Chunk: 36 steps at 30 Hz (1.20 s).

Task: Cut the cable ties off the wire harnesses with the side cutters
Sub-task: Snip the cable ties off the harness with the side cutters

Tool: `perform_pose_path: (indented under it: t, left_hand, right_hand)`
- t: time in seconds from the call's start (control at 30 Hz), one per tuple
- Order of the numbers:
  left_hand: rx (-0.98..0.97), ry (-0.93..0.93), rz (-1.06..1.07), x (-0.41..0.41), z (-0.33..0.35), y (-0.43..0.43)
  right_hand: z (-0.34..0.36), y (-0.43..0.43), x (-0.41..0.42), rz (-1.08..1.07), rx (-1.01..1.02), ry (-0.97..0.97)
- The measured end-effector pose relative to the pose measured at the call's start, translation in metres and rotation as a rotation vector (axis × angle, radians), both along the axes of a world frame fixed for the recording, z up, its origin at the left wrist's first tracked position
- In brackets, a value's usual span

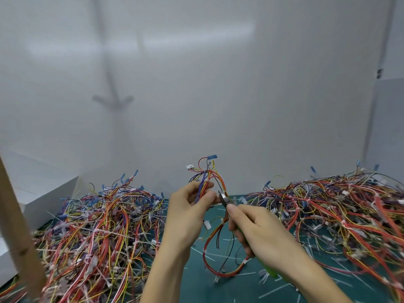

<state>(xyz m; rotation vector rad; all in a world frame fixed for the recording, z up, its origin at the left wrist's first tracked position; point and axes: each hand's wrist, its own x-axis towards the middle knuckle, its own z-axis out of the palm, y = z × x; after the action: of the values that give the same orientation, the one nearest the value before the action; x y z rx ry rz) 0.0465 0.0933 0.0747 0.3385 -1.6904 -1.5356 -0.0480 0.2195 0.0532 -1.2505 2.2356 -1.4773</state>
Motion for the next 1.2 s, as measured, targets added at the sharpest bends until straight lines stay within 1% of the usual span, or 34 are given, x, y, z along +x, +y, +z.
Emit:
perform_pose_path:
  t: [0.43, 0.7, 0.83, 1.2]
  left_hand:
    - [0.013, 0.028, 0.018, 0.001, -0.002, -0.002]
    - [-0.015, 0.026, 0.039, -0.004, 0.006, -0.004]
    - [-0.015, 0.044, 0.052, -0.006, 0.010, -0.005]
    - [-0.050, 0.057, 0.074, -0.009, 0.022, -0.007]
  right_hand:
    - [0.004, -0.003, -0.001, 0.025, 0.011, 0.007]
    - [0.016, -0.007, -0.001, 0.038, 0.009, -0.008]
    - [0.022, -0.009, -0.003, 0.047, -0.002, -0.054]
    - [0.034, -0.011, -0.006, 0.063, -0.011, -0.066]
